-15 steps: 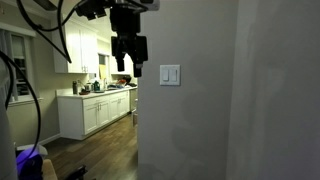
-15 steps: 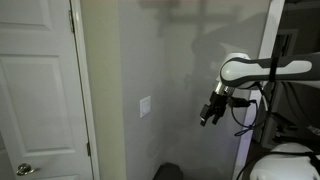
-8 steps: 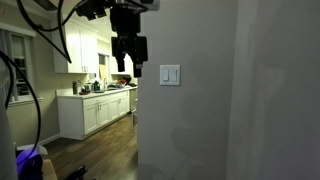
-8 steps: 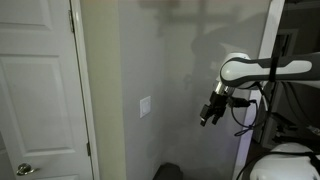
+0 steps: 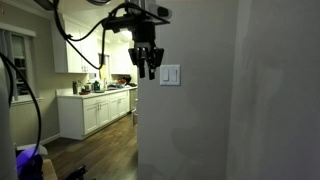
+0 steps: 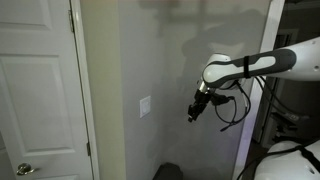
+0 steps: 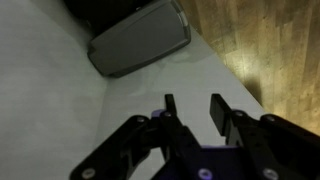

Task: Flip the left switch on the wall

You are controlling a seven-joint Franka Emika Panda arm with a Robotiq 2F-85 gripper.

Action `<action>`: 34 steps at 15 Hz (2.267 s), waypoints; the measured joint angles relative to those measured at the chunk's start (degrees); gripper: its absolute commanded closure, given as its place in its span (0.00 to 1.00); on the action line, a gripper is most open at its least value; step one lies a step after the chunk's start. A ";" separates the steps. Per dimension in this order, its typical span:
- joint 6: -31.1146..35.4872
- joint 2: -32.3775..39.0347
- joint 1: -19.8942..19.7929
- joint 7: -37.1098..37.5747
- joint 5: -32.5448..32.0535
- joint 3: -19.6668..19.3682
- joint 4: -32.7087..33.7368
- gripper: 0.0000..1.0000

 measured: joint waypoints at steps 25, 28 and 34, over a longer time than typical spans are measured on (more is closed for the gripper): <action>21.72 36.63 8.00 -32.86 33.87 3.19 24.67 1.00; 21.78 38.10 6.70 -32.88 34.57 5.11 25.92 1.00; 21.78 39.54 5.32 -32.92 34.75 8.02 27.28 1.00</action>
